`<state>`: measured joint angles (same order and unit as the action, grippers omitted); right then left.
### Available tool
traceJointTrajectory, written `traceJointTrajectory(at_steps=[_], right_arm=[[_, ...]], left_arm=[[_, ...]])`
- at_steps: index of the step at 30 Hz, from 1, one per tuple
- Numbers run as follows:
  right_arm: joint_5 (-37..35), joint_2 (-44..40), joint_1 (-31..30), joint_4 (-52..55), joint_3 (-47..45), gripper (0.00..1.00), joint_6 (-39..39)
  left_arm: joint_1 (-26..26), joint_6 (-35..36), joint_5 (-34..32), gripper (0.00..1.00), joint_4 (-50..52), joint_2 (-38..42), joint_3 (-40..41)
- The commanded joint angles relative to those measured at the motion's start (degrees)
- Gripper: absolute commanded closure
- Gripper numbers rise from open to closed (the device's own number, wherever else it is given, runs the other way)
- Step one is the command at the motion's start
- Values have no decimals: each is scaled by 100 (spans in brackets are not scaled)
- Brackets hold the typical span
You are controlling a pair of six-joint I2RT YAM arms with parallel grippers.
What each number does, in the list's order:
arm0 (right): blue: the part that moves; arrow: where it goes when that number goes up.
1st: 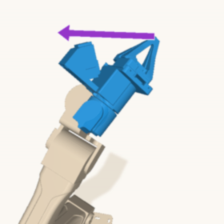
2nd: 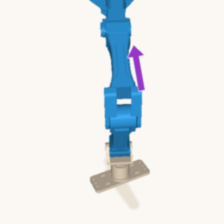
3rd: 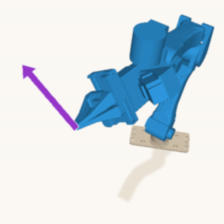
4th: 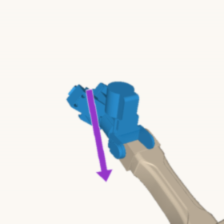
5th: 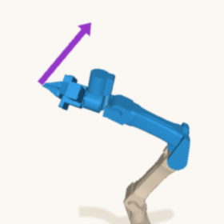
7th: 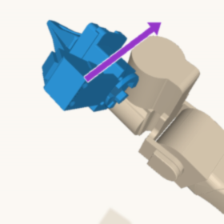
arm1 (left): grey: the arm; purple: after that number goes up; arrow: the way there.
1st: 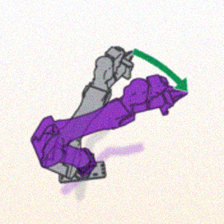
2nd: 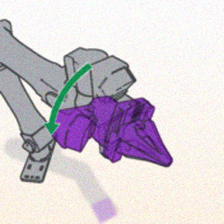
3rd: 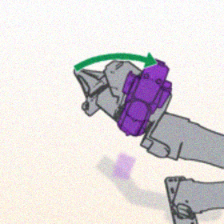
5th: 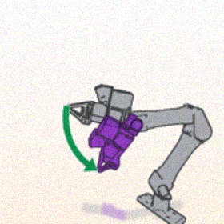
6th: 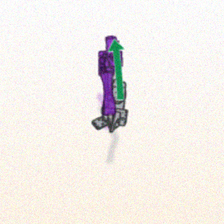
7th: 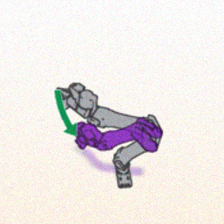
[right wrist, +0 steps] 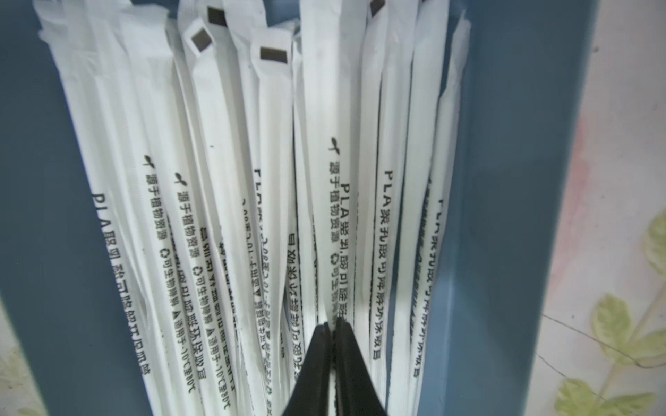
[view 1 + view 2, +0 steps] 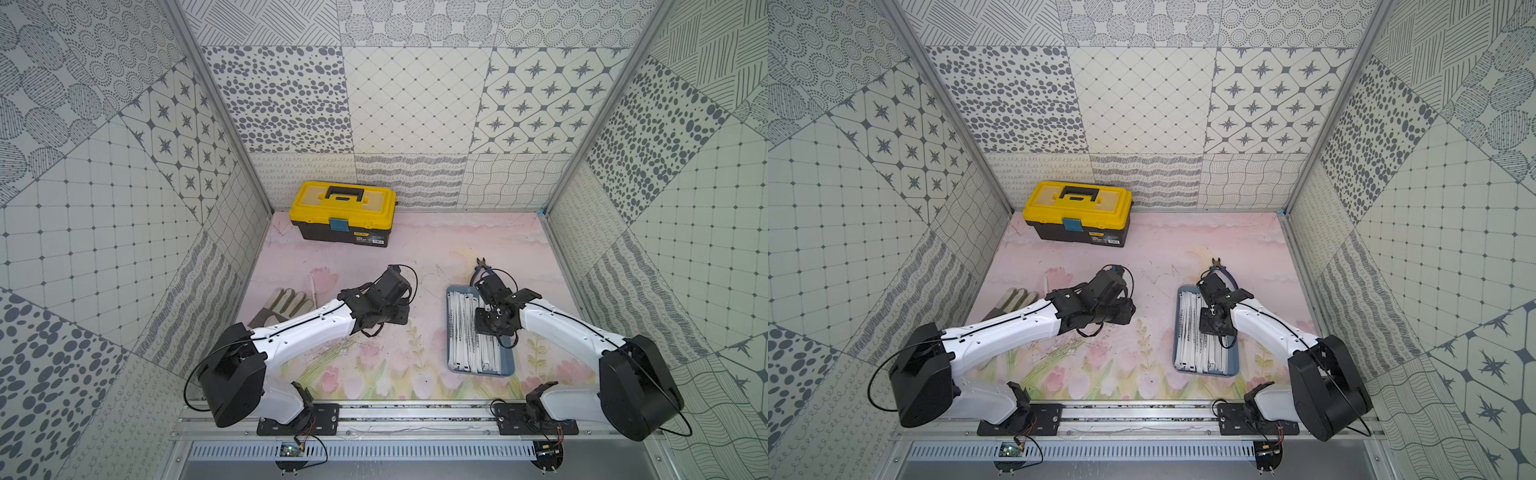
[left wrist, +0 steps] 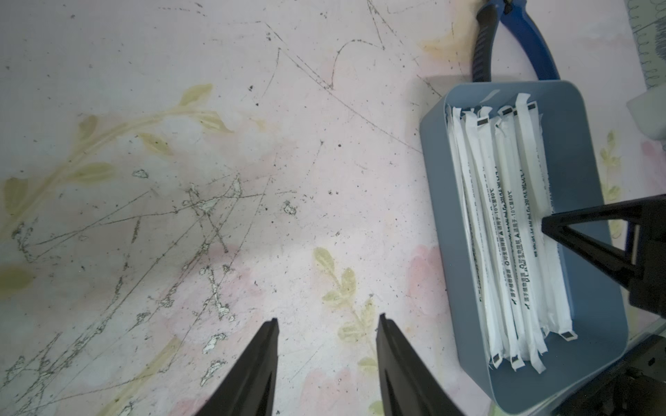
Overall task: Put the straws into the storage box
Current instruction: Place the straw in the storage box.
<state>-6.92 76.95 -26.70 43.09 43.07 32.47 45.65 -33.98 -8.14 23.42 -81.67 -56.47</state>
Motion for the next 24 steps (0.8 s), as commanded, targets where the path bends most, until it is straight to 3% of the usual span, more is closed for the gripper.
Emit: traceJointTrajectory(at_steps=[1, 8, 12, 15, 18, 24], right_arm=[[-254, 107, -99, -123, 11, 89, -81], [-609, -224, -564, 682, 640, 76, 40], [-679, -409, -1072, 954, 1040, 74, 390], [-439, -388, -1422, 559, 1092, 73, 701], [-175, -91, -1780, -12, 1129, 73, 920], [-21, 584, -2219, -285, 1526, 72, 893]], left_arm=[[-210, -82, -135, 51, -116, 191, 127], [-941, -327, -767, 50, 611, 790, 357], [-2191, -490, -979, 47, 1298, 1315, 497], [-3105, -401, -1075, 44, 1455, 1453, 647], [-3844, -362, -752, 43, 1352, 1139, 659], [-4243, -119, -555, 45, 1309, -16, 244]])
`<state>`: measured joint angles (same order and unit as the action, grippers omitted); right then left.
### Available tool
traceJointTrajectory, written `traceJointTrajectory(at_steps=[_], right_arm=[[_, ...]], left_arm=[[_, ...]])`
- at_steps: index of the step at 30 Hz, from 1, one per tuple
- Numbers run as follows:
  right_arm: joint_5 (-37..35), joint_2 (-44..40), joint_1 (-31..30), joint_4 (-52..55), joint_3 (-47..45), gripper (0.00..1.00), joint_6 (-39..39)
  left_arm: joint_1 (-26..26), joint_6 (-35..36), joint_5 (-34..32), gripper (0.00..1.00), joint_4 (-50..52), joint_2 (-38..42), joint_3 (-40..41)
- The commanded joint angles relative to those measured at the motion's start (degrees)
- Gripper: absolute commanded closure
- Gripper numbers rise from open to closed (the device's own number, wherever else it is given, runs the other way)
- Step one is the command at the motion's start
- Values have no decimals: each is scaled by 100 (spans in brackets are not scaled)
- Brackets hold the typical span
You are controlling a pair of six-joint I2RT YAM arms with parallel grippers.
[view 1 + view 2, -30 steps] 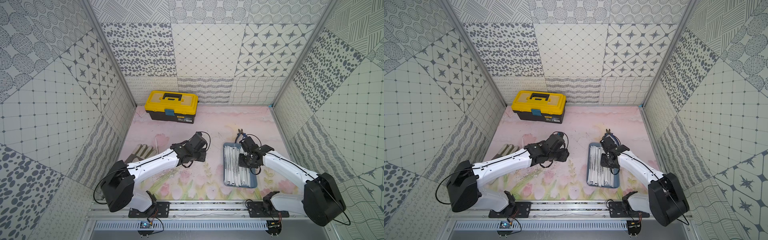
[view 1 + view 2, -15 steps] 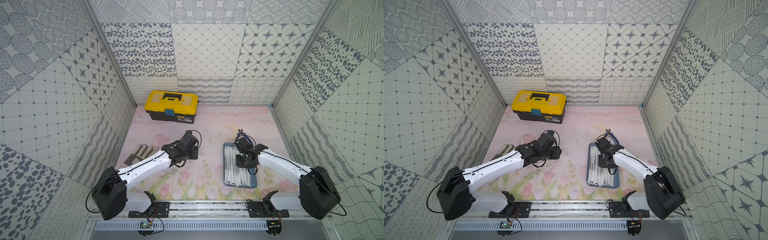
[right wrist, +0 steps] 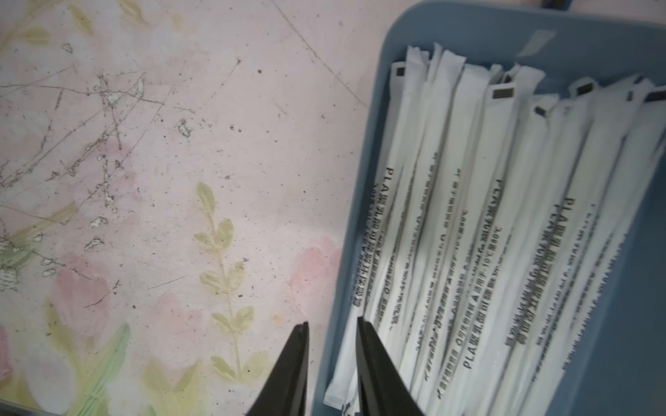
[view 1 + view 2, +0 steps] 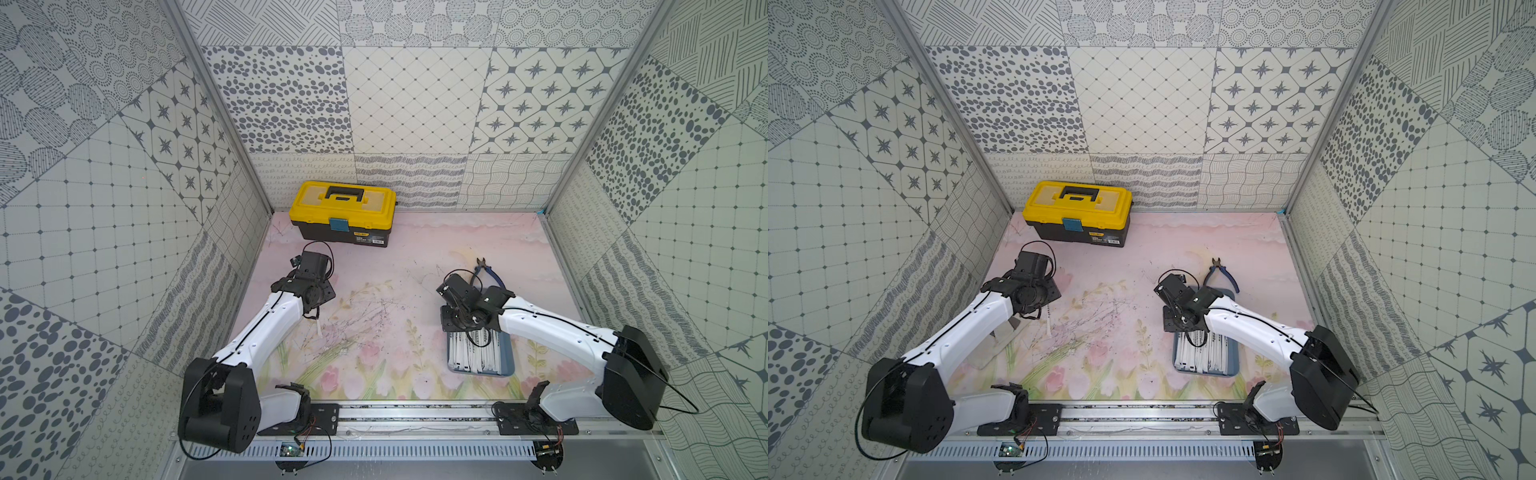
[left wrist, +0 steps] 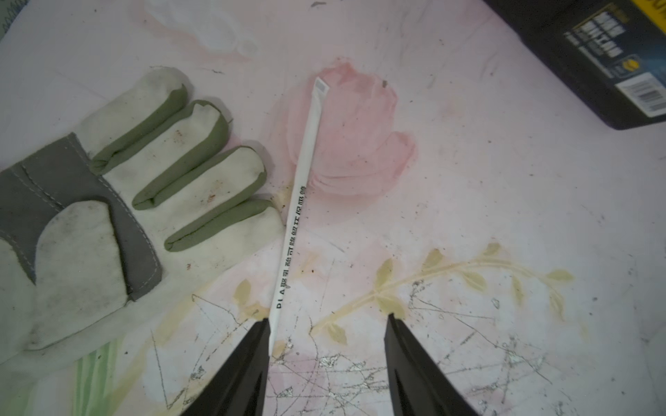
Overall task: Put the straws into the storage box
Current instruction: Place the straw in the storage box, then move the straw to the center of the board.
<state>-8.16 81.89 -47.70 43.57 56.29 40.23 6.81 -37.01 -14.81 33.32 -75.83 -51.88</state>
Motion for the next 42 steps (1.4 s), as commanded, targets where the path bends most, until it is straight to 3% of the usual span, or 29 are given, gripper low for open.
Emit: traceJointTrajectory(at_steps=[1, 9, 19, 24, 30, 36, 39, 42], right_arm=[[113, 92, -130, -385, 195, 72, 107], [20, 86, -131, -501, 130, 72, 38], [-13, 100, -132, -490, 254, 72, 15], [-22, 106, -128, -540, 207, 72, 19], [42, 97, -39, -549, 183, 72, 29], [86, 191, 45, -587, 233, 72, 77], [196, 261, 39, -709, 199, 72, 237], [244, 340, 3, -796, 212, 72, 376]], left_arm=[[-443, 219, 250, 46, 309, -759, -242], [-570, 267, 1038, 55, 111, -1479, -124], [-553, 205, 1160, 61, 11, -2091, -54], [-232, 214, 1328, 76, -148, -2065, 10], [738, 32, 1333, 99, -126, -1601, 140], [2388, -1079, 1642, 100, -336, -868, 381], [3297, -1725, 1687, 100, -611, -830, 401], [3865, -2246, 1805, 100, -1113, -932, 424]])
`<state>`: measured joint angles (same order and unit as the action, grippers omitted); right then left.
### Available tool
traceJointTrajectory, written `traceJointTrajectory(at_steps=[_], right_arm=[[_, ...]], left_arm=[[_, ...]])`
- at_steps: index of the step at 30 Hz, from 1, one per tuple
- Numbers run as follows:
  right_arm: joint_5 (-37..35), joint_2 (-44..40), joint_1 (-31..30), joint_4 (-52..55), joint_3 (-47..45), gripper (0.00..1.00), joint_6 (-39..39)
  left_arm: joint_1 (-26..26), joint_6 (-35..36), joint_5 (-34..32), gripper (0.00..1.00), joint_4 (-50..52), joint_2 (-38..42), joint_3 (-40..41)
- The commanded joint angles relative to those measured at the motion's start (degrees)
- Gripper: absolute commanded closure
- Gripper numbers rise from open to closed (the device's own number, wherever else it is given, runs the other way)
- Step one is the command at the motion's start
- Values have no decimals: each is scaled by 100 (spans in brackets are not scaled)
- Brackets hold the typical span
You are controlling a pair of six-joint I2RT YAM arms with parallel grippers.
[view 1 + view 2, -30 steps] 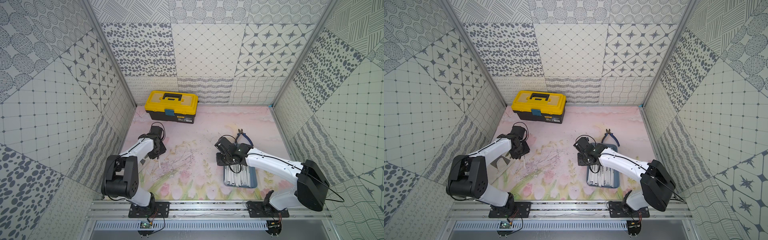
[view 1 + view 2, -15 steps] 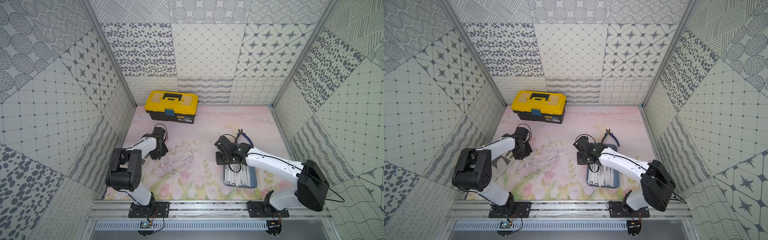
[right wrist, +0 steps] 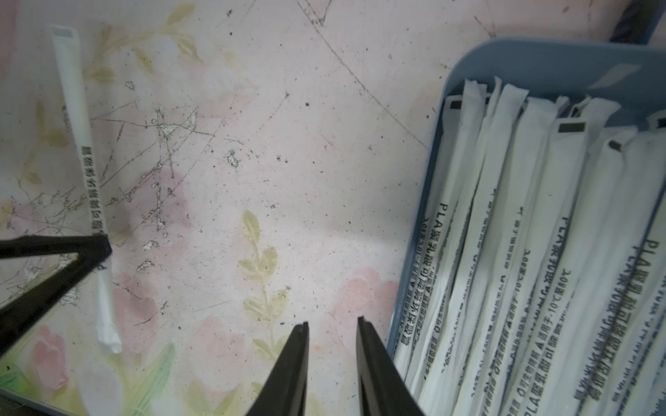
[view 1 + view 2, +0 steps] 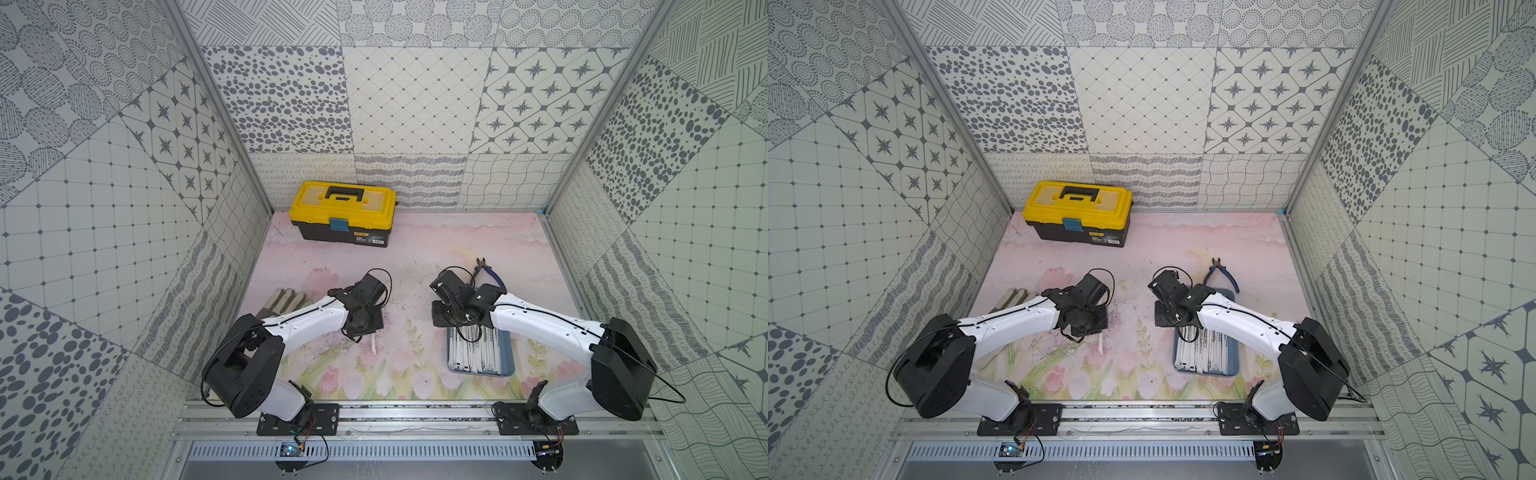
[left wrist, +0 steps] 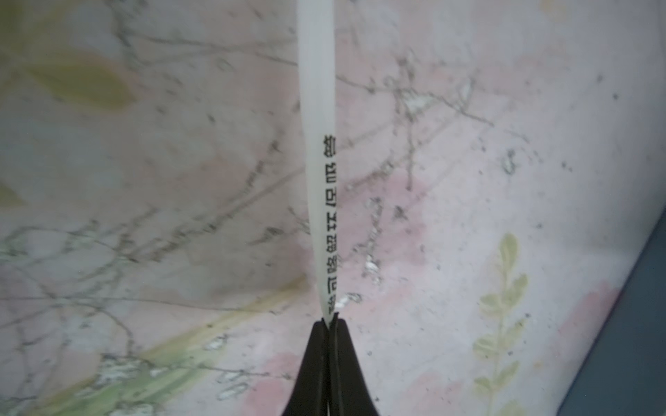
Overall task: Put the straws into the storage box
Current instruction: Move the straw to the center of the board, then pick up the straw from the center of the board.
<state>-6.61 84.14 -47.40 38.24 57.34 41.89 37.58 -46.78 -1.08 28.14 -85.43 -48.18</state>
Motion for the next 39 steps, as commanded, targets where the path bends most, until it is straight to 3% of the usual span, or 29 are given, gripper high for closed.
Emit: traceJointTrajectory(at_steps=[1, 4, 6, 10, 13, 16, 23, 31, 39], right_arm=[[97, 165, -48, -267, 145, 73, 242], [50, 391, -178, -216, 304, 72, 366], [1, 588, -309, -173, 453, 71, 484], [-179, 1102, -698, -62, 873, 69, 644], [-274, 1561, -921, 50, 1281, 66, 757], [-327, 1939, -1023, 99, 1571, 64, 804], [-205, 2672, -1047, 318, 2037, 65, 454], [-97, 3072, -1027, 385, 2261, 78, 371], [-310, 2410, -1018, 391, 2054, 92, 153]], left_arm=[[944, -1399, 462, 100, -750, -14, 57], [1195, -1460, 605, 92, -949, 2, -14], [1220, -1392, 596, 80, -788, 235, -29], [875, -876, -461, 68, 744, 1083, -149], [70, -402, -672, 66, 1153, 1723, -15], [-265, -26, -830, 64, 1145, 2230, 29], [-392, 168, -565, 63, 883, 2267, 137], [-405, 215, -505, 63, 706, 2211, 165], [-580, 510, -643, 63, 791, 2259, 19]])
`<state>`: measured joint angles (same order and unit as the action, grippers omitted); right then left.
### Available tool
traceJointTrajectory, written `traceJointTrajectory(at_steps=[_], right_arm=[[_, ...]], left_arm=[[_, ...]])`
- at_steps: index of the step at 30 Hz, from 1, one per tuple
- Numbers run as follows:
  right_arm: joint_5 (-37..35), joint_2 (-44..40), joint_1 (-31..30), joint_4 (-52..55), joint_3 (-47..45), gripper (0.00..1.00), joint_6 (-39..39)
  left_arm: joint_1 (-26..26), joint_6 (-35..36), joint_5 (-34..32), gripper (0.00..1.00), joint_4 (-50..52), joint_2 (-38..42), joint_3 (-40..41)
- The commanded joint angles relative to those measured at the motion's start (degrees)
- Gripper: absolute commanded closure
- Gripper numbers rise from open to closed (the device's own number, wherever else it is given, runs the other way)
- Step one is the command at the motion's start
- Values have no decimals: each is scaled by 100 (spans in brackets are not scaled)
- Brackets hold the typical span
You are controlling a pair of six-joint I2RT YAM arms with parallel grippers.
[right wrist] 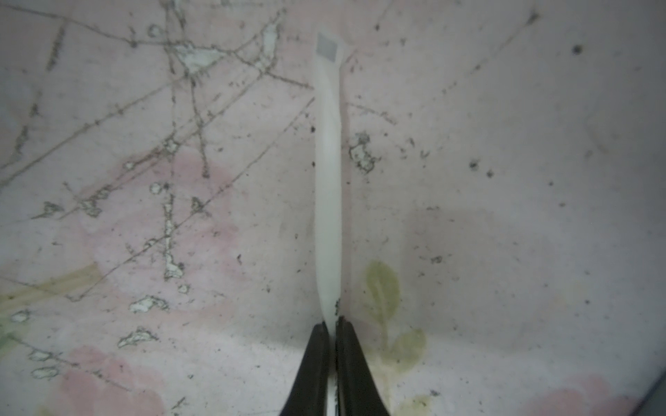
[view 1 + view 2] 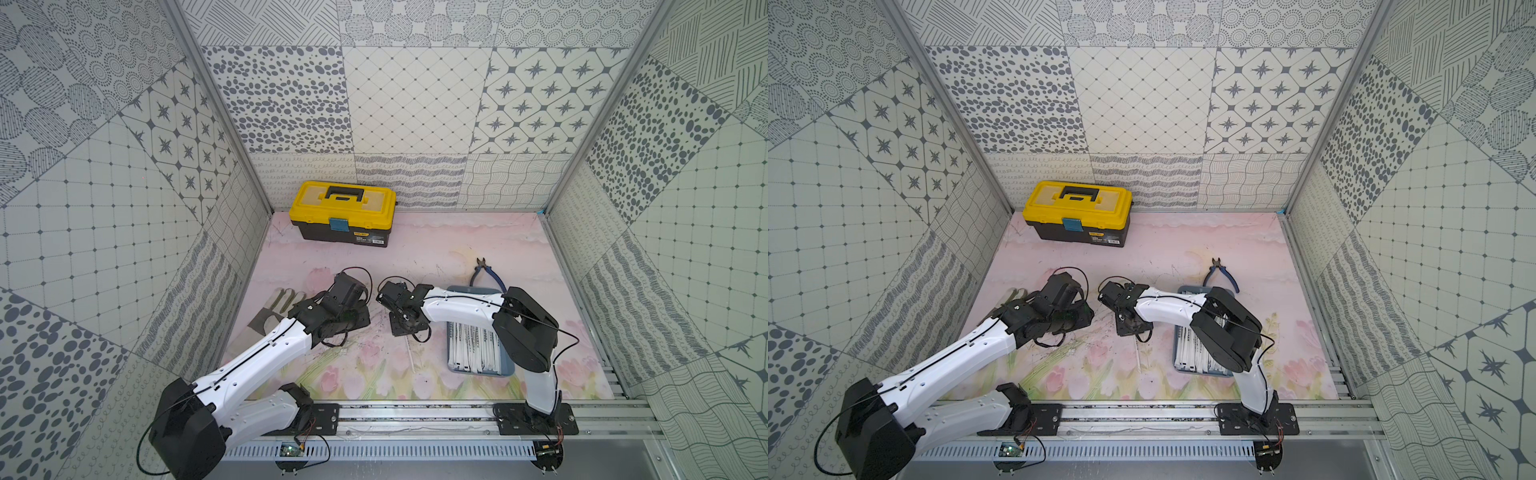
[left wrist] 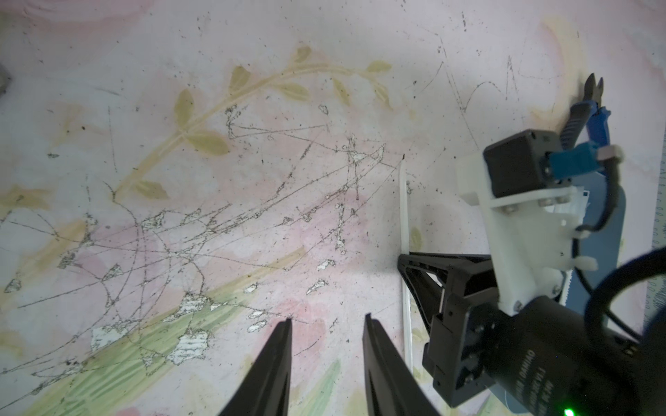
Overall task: Put the straws into the storage box
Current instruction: Pick up the straw from the center of the board, then place the straw in the storage box.
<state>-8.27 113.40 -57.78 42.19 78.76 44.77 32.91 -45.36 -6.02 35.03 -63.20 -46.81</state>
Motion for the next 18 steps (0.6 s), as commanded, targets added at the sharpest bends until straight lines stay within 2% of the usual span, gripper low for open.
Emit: traceJointTrajectory(at_steps=[1, 4, 7, 12, 15, 18], right_arm=[[-154, -715, 30, 7, -170, 92, -161], [-272, -1569, 138, 224, -522, 93, -218], [-480, -2455, 567, 657, -1043, 92, -359], [-578, -3655, 1977, 944, -2132, 92, -921], [-588, -3890, 2610, 814, -2472, 93, -1262], [-627, -3658, 2840, 598, -2630, 92, -1470]], left_arm=[[-138, 409, -165, 63, 109, 56, -142], [-197, 536, -275, 63, 138, 120, -222], [-206, 697, -317, 63, -41, 228, -177], [-197, 846, -22, 62, -489, 228, -97], [-188, 831, 144, 62, -727, 173, -8], [-180, 826, 236, 62, -838, 61, 24]])
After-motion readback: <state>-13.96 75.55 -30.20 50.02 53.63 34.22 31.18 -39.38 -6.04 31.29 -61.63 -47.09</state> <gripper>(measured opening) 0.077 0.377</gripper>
